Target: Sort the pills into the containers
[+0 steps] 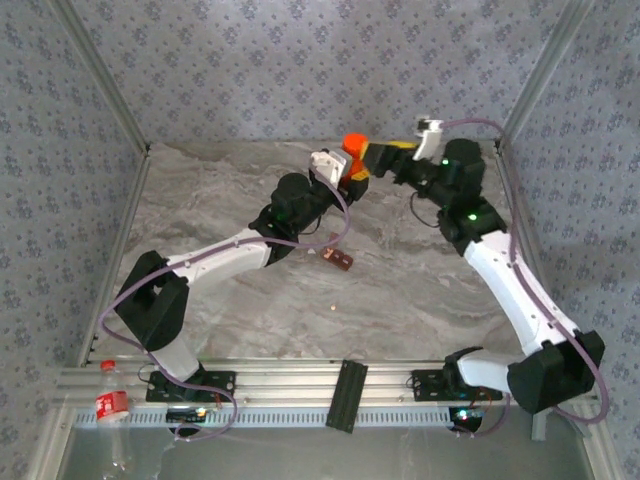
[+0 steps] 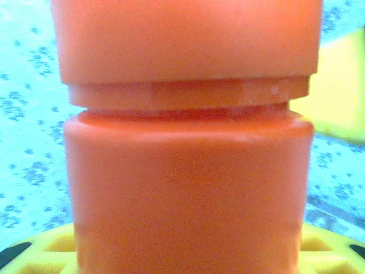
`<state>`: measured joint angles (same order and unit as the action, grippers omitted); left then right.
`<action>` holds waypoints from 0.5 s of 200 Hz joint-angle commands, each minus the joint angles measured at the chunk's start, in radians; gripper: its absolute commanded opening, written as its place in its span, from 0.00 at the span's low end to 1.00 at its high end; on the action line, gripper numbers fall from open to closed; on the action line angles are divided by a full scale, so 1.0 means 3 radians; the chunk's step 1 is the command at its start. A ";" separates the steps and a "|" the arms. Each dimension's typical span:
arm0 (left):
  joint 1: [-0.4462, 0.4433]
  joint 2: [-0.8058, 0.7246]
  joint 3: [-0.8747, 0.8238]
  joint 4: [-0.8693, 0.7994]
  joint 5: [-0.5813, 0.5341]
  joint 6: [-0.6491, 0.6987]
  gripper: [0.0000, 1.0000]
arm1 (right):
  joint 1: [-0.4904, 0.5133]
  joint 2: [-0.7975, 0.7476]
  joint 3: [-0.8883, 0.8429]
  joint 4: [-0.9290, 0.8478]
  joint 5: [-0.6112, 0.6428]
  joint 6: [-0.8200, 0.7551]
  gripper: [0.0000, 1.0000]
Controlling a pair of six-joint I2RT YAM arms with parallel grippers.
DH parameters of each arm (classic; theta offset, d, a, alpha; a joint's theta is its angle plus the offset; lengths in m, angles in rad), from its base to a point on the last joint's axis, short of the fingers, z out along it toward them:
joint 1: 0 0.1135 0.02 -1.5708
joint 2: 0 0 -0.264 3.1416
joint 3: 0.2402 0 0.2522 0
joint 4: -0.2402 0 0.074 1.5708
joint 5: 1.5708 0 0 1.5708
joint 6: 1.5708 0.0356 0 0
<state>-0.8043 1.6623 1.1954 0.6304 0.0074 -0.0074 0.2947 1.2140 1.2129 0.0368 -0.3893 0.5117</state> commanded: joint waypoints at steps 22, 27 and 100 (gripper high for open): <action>0.0311 -0.0320 0.0102 -0.0206 0.1573 -0.0086 0.00 | -0.0484 -0.0209 0.0417 -0.0456 -0.1082 -0.0368 0.95; 0.0342 -0.0318 0.0124 -0.0249 0.1758 -0.0097 0.00 | -0.0516 -0.0156 0.0500 -0.0529 -0.1247 -0.0444 0.96; 0.0431 -0.0187 0.0482 -0.0833 0.2704 -0.0212 0.00 | -0.0398 0.0369 0.1279 -0.1335 -0.1845 -0.1052 0.94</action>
<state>-0.6743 1.6119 1.2987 0.4061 0.6998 -0.0490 0.1677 1.3140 1.5566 -0.2890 -0.8845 0.2554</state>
